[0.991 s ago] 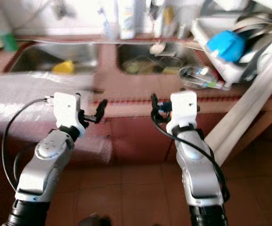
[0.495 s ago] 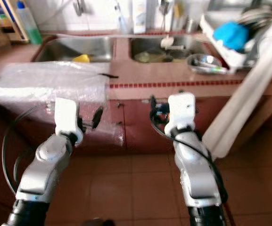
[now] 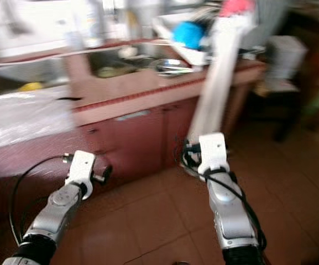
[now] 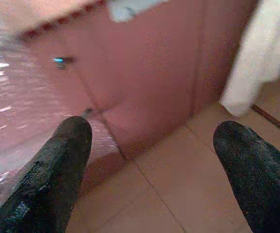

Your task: Kitchen organization

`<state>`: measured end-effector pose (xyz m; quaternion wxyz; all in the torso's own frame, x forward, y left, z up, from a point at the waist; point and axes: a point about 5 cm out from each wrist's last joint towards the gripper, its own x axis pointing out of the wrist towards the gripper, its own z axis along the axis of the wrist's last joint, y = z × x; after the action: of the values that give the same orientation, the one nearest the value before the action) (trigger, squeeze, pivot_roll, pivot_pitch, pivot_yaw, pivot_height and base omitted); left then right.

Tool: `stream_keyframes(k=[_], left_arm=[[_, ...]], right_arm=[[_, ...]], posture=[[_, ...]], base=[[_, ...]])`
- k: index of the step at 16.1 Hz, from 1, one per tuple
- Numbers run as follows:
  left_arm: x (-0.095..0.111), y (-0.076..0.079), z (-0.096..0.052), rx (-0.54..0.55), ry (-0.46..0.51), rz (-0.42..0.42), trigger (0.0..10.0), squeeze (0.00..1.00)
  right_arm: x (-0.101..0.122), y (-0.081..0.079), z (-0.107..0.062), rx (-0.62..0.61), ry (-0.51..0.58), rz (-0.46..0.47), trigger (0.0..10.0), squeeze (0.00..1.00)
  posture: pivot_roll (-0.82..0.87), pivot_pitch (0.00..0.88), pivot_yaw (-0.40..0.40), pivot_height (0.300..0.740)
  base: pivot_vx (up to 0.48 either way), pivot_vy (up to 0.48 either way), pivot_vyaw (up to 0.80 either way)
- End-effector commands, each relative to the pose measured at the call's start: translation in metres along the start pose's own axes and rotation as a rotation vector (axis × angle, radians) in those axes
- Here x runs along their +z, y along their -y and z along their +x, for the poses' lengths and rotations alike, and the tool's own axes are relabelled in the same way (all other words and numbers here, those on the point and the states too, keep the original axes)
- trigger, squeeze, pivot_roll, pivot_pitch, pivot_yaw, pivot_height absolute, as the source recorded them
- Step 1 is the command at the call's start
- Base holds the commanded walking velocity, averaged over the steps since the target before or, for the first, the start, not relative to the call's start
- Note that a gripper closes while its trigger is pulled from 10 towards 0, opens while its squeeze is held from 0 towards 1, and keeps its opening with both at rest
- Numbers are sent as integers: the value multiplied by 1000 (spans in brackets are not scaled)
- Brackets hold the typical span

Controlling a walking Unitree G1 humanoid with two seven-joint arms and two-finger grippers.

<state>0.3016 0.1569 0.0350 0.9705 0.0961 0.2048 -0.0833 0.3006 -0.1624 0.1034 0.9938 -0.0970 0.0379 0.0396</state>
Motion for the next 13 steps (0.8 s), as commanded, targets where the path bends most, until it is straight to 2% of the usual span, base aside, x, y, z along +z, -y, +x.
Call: stream_keyframes(k=[1,3,6,7,9,10,11,12,13], left_arm=[[-3,-5,1,18,-14,19,10000,0],[-21,-7,4,21,-72,46,10000,0],[-44,-8,3,18,-168,-17,10000,0],[-49,-6,2,12,-186,11,10000,0],[-66,-3,-3,9,-267,1,10000,0],[-74,-2,-6,7,-303,37,10000,0],[-91,0,-14,-15,-375,89,10000,0],[-101,-1,-19,-30,-421,111,10000,0],[-109,-2,-24,-43,-454,123,10000,0]], right_arm=[[-8,1,-1,-4,-25,-6,10000,0],[-36,1,0,-12,-115,15,10000,0],[-74,5,-4,-41,-259,41,10000,0],[-87,5,-8,-37,-311,15,10000,0],[-116,5,-20,-30,-439,-5,10000,0],[-128,5,-28,-31,-500,-15,10000,0],[-146,6,-42,-59,-605,38,10000,0],[-155,3,-51,-58,-658,71,10000,0],[-164,0,-59,-29,-700,58,10000,0]], posture=[[4,78,37,740],[11,75,41,740],[10,70,45,740],[9,67,48,740],[6,69,51,740],[8,66,52,740],[11,66,53,740],[6,62,55,740],[7,58,58,740]], base=[[0,0,-800],[0,0,-800],[0,0,-800],[0,0,-800],[0,0,-800],[0,0,-800],[0,0,-800],[0,0,-694],[0,0,0]])
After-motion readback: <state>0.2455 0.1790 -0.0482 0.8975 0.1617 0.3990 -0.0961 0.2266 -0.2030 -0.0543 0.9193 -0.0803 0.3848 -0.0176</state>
